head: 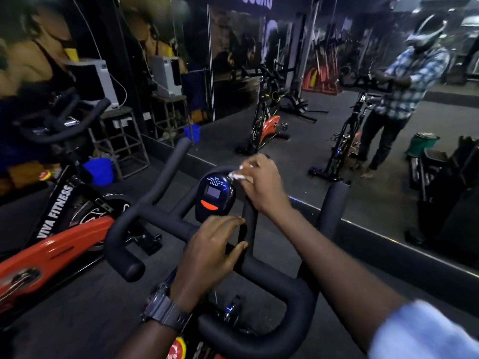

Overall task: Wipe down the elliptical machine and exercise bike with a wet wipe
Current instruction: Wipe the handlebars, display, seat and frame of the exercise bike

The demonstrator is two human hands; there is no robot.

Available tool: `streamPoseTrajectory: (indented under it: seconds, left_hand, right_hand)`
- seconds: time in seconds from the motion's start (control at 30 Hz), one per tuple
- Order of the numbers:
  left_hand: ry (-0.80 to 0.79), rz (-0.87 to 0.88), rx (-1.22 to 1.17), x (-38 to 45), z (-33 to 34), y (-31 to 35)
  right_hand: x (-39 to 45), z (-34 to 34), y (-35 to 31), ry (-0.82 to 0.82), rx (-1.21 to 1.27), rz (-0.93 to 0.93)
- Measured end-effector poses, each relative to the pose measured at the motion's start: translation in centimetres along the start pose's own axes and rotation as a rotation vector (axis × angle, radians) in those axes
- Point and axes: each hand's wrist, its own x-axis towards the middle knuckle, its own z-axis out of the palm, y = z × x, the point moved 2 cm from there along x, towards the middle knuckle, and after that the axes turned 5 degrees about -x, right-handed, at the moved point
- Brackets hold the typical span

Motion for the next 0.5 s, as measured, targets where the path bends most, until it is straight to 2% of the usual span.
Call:
streamPoseTrajectory:
  seconds: [0.1, 0.2, 0.33, 0.37, 0.5]
  left_hand:
    - [0.065, 0.03, 0.08, 0.4, -0.6, -0.5]
    - [0.087, 0.088, 0.12, 1.3, -1.0, -1.1]
    - [0.112, -0.036, 0.048, 1.8, -2.9, -3.5]
    - [0.107, -0.072, 0.02, 1.8, -3.3, -4.2]
    - [0.033, -0.076, -0.06, 2.4, -4.8, -6.7]
  right_hand:
    - [3.1, 0.1, -1.0, -0.167, -0.078, -0.104]
    - [1.0, -1.8, -0.2, -0.115, -0.064, -0.232]
    - [1.3, -2.1, -0.3, -0.081, -0.028, -0.15]
    - [2.5, -1.3, -1.0, -0.117, -0.029, -0.147]
    - [7.6, 1.3, -4.0, -0.523, -0.107, -0.197]
